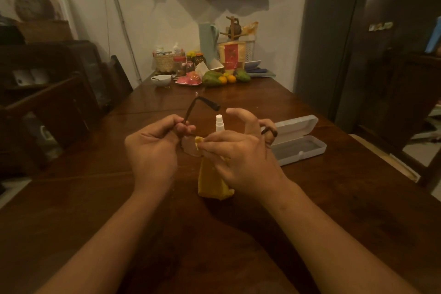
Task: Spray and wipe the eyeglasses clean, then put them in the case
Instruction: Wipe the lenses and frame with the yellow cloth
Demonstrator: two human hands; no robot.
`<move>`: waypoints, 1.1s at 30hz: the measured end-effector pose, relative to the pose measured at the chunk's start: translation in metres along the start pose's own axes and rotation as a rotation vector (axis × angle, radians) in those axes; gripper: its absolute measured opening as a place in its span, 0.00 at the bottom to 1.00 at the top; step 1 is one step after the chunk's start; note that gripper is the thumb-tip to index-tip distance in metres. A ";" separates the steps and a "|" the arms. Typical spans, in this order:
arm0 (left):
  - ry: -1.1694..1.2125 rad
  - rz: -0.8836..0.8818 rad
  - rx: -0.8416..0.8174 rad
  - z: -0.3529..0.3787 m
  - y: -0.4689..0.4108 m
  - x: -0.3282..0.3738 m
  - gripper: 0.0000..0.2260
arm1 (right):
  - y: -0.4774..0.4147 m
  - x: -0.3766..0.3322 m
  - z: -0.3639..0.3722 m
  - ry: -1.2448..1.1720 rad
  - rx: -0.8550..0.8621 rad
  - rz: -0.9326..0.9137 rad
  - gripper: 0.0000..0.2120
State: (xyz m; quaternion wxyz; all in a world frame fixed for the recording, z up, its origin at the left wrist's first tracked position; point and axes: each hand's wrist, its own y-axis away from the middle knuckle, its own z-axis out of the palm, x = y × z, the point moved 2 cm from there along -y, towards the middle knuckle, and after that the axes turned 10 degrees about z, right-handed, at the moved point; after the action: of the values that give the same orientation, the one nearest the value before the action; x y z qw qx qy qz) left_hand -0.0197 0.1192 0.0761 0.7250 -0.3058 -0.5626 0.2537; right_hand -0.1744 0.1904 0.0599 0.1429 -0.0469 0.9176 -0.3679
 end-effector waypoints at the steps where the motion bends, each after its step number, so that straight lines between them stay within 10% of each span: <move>1: 0.001 -0.004 0.003 -0.001 -0.001 0.000 0.18 | 0.000 0.001 0.000 -0.001 -0.032 -0.011 0.11; 33: 0.046 -0.101 -0.057 0.004 0.004 -0.002 0.12 | -0.001 -0.005 0.002 -0.213 -0.111 0.111 0.10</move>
State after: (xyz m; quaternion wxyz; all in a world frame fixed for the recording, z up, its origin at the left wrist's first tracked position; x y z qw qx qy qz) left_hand -0.0238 0.1208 0.0724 0.7407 -0.3031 -0.5675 0.1935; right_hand -0.1694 0.1892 0.0608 0.2570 -0.0426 0.9173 -0.3012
